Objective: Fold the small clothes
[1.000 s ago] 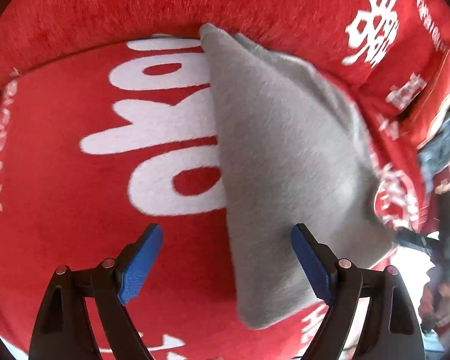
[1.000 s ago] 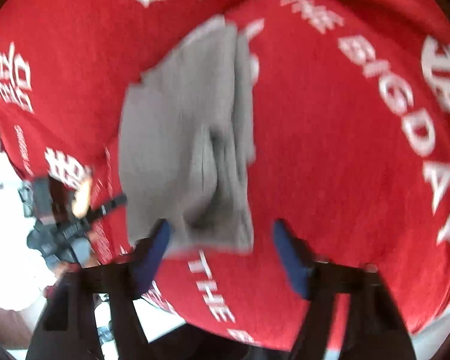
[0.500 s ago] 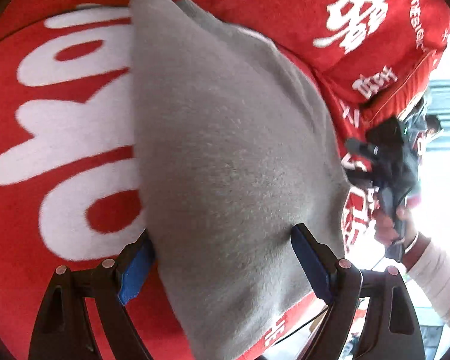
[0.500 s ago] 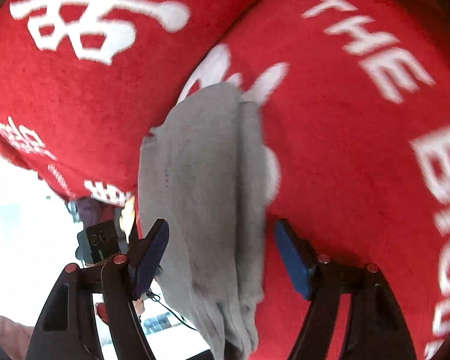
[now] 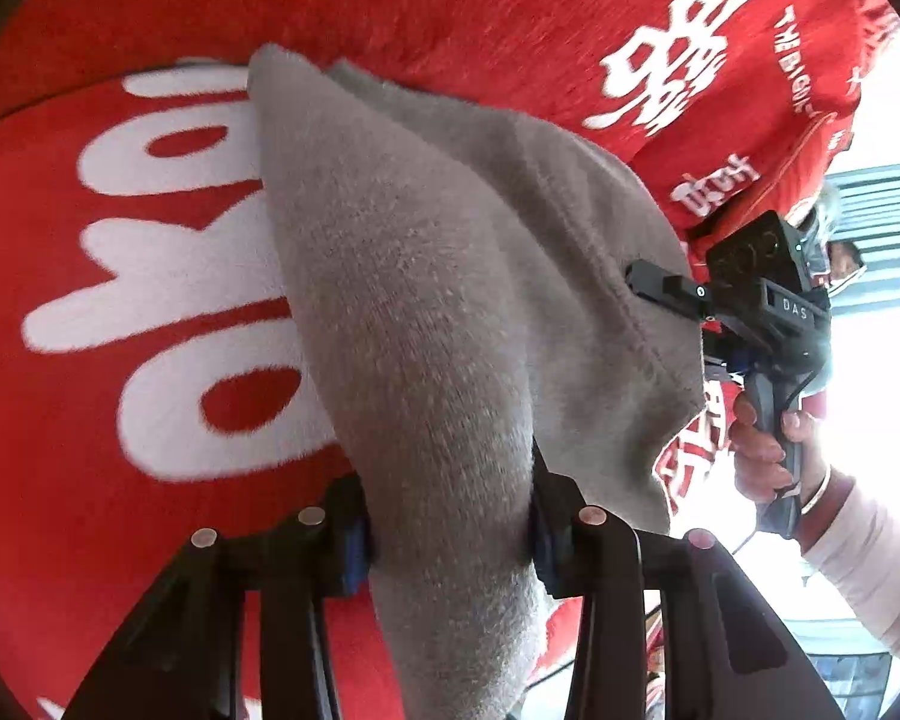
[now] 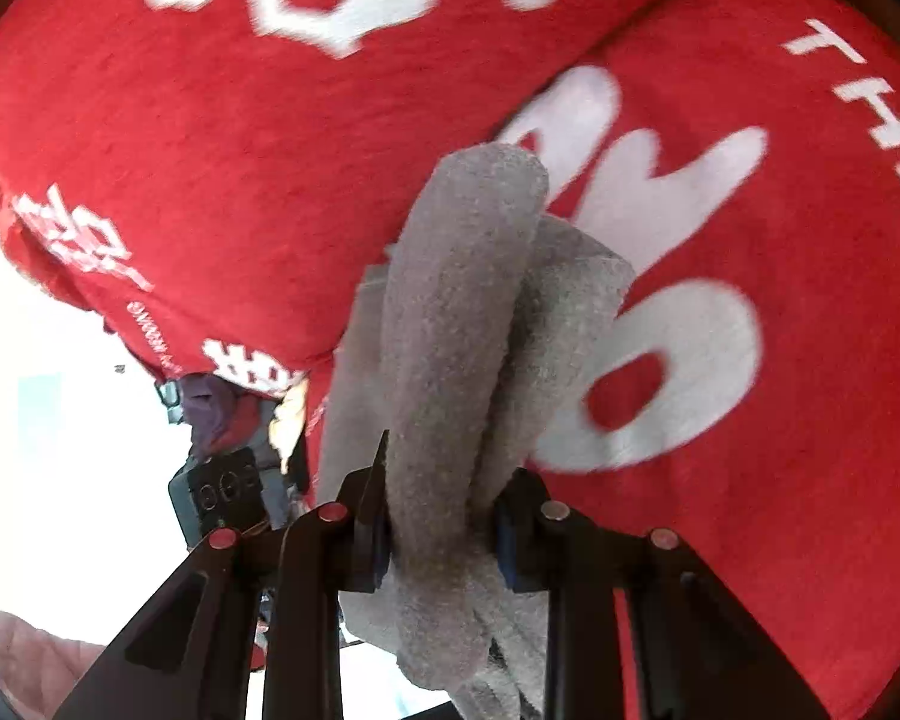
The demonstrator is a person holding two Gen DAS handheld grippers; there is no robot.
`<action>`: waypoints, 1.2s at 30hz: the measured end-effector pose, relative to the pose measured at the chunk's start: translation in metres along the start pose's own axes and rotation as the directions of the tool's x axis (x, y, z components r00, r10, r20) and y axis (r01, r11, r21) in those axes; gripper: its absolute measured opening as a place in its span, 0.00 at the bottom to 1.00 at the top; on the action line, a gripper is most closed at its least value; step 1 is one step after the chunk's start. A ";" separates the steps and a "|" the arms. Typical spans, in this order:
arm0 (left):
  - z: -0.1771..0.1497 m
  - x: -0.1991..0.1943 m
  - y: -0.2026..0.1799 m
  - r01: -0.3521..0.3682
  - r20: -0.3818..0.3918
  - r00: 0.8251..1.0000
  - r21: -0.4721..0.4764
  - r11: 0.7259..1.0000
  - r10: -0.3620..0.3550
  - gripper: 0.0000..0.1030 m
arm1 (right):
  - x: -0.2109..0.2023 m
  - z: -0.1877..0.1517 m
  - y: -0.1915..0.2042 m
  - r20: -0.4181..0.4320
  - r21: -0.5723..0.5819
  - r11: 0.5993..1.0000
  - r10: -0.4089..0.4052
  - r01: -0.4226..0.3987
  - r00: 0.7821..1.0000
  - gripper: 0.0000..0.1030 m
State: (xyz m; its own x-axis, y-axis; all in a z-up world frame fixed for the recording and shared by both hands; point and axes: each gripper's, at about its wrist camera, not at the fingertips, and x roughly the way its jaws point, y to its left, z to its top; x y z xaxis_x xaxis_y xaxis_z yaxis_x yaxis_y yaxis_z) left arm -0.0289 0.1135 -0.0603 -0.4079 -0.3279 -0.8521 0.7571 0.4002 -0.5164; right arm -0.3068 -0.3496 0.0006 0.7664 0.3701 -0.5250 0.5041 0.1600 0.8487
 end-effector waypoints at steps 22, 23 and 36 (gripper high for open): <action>-0.122 -0.090 0.077 -0.414 0.060 0.902 -0.157 0.897 0.427 0.71 | 0.109 -0.086 0.077 -0.075 -0.176 0.903 -0.409 0.391 0.910 0.53; -0.122 -0.091 0.075 -0.418 0.064 0.899 -0.163 0.894 0.432 0.71 | 0.103 -0.093 0.081 -0.065 -0.175 0.901 -0.413 0.397 0.908 0.53; -0.119 -0.107 0.070 -0.481 0.094 0.858 -0.195 0.855 0.505 1.00 | 0.098 -0.133 0.065 -0.036 -0.206 0.800 -0.582 0.564 0.812 0.44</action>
State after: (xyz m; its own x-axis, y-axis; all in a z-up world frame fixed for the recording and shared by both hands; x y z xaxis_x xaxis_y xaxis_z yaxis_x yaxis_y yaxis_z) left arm 0.0070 0.2790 -0.0154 0.0797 -0.1596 -0.9840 0.7437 0.6668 -0.0479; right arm -0.2516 -0.1810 0.0126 0.3149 0.2404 -0.9182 0.7533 0.5251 0.3959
